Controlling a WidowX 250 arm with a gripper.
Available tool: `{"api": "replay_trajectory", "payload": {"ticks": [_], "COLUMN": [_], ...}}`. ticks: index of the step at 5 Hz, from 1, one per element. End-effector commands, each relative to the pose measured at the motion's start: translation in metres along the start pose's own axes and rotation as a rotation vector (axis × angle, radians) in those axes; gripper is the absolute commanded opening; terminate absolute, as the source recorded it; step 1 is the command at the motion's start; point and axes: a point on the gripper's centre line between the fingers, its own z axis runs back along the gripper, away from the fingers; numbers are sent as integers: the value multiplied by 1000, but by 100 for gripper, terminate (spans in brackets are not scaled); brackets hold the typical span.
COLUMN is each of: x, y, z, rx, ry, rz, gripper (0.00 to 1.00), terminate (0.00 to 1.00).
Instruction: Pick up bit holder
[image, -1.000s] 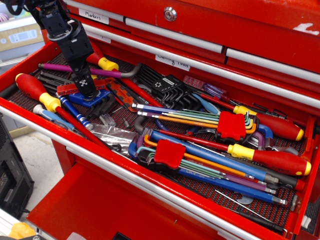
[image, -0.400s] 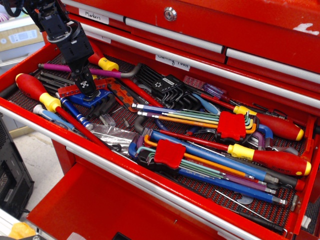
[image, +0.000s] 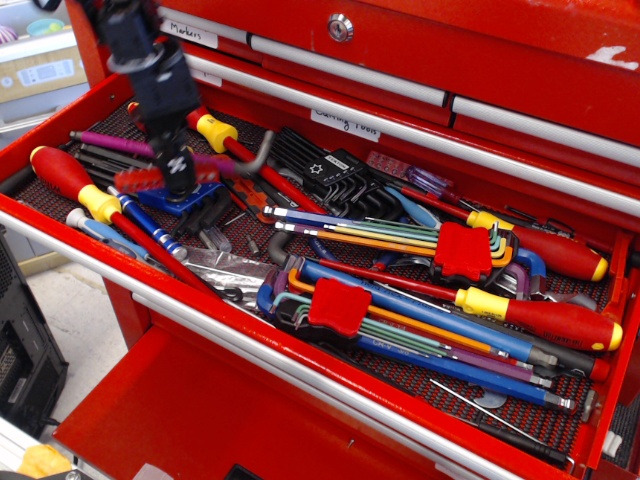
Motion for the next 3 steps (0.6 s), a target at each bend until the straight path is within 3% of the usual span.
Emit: {"api": "replay_trajectory", "payload": {"ticks": [1, 2, 3], "x": [10, 17, 21], "y": [12, 8, 6], "z": [87, 131, 155], "rx": [191, 289, 347], "ry": [38, 71, 75], "rz": [-61, -120, -195], "gripper": [0, 0, 0], "terminate": [0, 0, 100]}}
